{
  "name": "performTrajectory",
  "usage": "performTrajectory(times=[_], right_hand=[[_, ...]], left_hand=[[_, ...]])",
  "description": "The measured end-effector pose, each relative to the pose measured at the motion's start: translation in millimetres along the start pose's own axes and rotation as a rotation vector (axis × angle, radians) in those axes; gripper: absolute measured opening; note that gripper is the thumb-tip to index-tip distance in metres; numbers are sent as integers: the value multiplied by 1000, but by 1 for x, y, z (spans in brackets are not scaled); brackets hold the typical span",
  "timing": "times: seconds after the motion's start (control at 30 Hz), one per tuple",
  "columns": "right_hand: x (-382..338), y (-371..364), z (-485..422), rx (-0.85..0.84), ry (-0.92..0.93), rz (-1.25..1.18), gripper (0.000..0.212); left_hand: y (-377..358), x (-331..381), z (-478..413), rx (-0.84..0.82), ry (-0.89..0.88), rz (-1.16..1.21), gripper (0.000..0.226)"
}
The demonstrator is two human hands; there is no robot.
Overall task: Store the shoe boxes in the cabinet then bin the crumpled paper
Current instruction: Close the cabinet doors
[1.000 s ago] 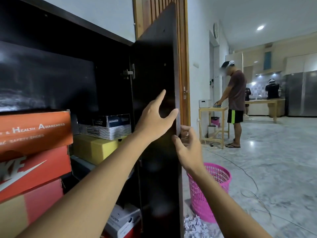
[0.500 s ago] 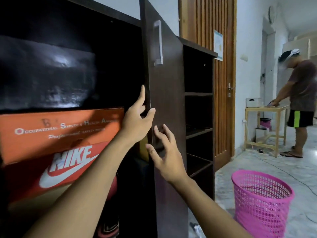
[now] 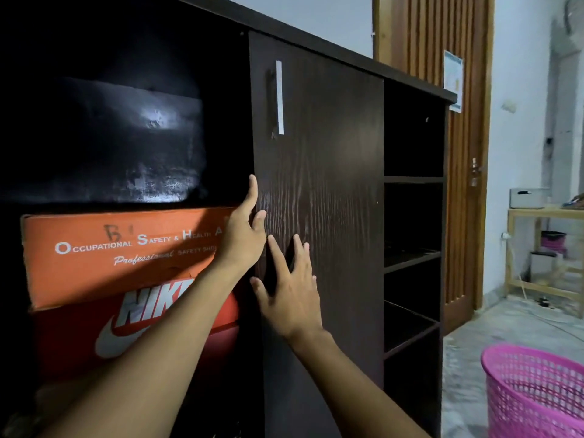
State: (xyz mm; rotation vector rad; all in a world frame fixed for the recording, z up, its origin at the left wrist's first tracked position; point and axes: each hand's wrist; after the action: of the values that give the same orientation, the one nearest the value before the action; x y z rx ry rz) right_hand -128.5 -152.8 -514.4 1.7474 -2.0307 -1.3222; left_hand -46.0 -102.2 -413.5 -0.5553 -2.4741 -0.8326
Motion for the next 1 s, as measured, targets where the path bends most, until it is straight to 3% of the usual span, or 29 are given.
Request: performTrajectory(times=[0.3, 0.5, 0.6, 0.73, 0.87, 1.0], right_hand=[[9, -10, -5, -15, 18, 29, 75], [15, -5, -5, -75, 34, 32, 77], [13, -4, -5, -83, 46, 4, 77], [20, 10, 0, -160, 83, -25, 75], [36, 43, 20, -352, 49, -46, 62], [45, 55, 58, -380, 107, -210, 43]], left_hand=[[-3, -18, -7, 20, -26, -18, 70], [4, -12, -7, -64, 57, -59, 70], [-1, -6, -4, -25, 84, -96, 69], [-9, 6, 16, 39, 179, -142, 58], [-10, -2, 66, -63, 318, -135, 45], [3, 16, 120, -82, 361, -264, 25]])
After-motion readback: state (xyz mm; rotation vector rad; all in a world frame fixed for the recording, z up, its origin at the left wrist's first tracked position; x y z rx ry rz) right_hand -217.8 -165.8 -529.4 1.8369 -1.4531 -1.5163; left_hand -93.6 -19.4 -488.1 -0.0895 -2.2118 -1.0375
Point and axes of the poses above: each hand's wrist, its own z-axis away from the middle knuckle, its own y-axis out of the back of the hand, x = y × z, and after that the axes turned 14 degrees about -x, right-handed
